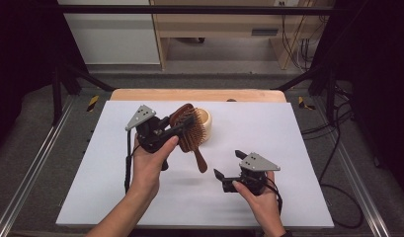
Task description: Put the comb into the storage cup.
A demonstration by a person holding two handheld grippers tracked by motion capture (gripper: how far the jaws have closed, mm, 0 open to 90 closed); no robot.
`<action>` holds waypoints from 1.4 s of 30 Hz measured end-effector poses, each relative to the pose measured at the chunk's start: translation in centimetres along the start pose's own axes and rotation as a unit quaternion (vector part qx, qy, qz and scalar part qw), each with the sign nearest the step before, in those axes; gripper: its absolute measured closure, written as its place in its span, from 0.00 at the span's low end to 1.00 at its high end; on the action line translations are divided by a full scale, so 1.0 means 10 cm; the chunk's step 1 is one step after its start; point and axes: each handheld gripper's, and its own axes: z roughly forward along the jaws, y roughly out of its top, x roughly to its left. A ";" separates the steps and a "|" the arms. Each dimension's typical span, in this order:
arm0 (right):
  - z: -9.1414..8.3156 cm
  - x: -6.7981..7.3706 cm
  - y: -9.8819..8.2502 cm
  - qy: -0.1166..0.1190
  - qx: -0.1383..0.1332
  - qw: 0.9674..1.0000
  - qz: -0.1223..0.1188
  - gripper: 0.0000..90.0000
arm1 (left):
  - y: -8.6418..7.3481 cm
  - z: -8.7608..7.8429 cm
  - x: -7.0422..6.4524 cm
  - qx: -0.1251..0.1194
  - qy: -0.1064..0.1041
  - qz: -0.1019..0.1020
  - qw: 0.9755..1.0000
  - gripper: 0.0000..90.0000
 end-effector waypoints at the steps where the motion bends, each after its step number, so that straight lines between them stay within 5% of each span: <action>1: 0.00 0.00 0.00 -0.001 0.001 1.000 0.000 0.07 | 0.01 0.00 0.00 0.002 0.000 0.001 1.000 0.58; 16: -0.10 -0.11 -0.02 -0.017 0.000 1.000 0.003 0.07 | 0.14 0.00 0.03 0.015 0.012 0.030 0.999 0.58; 27: -0.27 -0.26 -0.15 -0.065 -0.025 0.998 -0.005 0.07 | 0.34 0.00 0.08 0.015 0.025 0.050 0.998 0.58; 35: -0.47 -0.35 -0.23 -0.088 -0.021 0.996 0.018 0.05 | 0.48 0.04 0.13 0.011 0.033 0.052 0.998 0.58; 42: -0.46 -0.37 -0.25 -0.075 -0.025 0.997 0.023 0.04 | 0.63 0.10 0.16 -0.002 0.042 0.052 0.998 0.58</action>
